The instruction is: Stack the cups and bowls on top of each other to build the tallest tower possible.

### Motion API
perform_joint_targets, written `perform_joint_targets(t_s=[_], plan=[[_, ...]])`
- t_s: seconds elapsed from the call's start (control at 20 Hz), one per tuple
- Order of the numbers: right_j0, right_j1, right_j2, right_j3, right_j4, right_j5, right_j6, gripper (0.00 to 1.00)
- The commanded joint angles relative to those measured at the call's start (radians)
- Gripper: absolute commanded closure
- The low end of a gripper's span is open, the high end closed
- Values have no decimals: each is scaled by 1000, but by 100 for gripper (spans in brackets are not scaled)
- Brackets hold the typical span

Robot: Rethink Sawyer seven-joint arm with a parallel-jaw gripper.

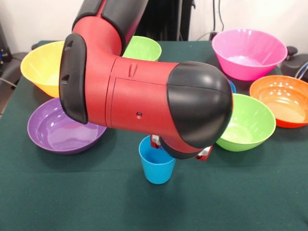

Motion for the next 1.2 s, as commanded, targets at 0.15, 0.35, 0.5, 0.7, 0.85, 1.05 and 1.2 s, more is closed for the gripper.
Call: perform_joint_targets(t_s=[0.15, 0.35, 0.5, 0.7, 0.85, 1.05, 1.2], plan=[[-11, 9, 76, 76, -104, 17, -160, 0], [-16, 7, 93, 78, -86, -17, -144, 0], [-23, -8, 65, 104, -30, -98, -133, 0], [-32, -65, -21, 174, 43, -192, -153, 0], [-47, -112, -84, 237, 81, -249, -177, 0], [-62, -163, -130, 301, 99, -324, -218, 0], [-68, -174, -145, 307, 80, -368, -255, 0]])
